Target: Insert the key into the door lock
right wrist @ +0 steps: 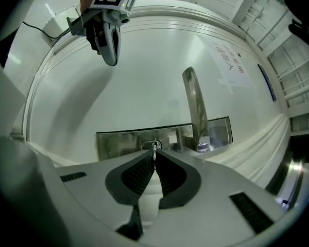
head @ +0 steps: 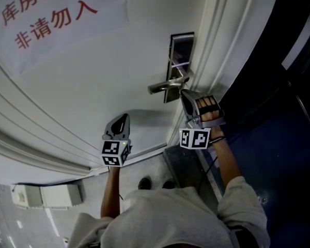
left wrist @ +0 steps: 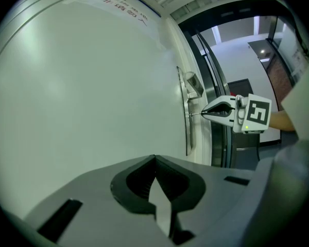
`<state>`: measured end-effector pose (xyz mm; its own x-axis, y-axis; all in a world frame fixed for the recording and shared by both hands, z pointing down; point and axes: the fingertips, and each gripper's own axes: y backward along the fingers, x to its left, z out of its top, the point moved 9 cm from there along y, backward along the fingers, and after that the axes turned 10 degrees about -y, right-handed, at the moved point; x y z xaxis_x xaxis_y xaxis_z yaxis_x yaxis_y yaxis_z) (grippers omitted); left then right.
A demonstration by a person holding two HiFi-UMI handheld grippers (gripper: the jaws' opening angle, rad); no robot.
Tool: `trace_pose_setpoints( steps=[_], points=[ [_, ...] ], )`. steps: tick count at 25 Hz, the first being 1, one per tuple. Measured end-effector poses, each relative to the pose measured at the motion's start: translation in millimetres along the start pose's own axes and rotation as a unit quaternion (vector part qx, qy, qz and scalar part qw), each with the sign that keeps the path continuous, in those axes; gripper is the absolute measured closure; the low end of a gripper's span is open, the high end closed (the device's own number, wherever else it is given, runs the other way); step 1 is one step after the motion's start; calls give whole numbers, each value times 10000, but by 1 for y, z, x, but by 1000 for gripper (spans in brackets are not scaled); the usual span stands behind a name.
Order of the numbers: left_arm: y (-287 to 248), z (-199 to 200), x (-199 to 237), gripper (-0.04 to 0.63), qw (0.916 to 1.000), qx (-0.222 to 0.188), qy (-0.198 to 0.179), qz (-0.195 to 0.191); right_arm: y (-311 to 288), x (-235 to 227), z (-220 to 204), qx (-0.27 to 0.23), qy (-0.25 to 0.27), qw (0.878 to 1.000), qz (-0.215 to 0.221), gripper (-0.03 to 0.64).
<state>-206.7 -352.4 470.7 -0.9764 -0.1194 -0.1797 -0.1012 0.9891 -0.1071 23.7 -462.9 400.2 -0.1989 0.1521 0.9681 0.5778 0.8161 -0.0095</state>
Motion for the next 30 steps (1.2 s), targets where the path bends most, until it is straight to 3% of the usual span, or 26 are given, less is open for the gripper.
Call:
trace_pose_setpoints(
  steps=[22, 30],
  points=[
    [7, -7, 7, 578, 9998, 167, -32, 97, -27, 4, 6, -7, 99, 9998, -167, 586],
    [5, -5, 6, 578, 9998, 187, -50, 14, -26, 8, 5, -38, 49, 10000, 18, 575]
  ],
)
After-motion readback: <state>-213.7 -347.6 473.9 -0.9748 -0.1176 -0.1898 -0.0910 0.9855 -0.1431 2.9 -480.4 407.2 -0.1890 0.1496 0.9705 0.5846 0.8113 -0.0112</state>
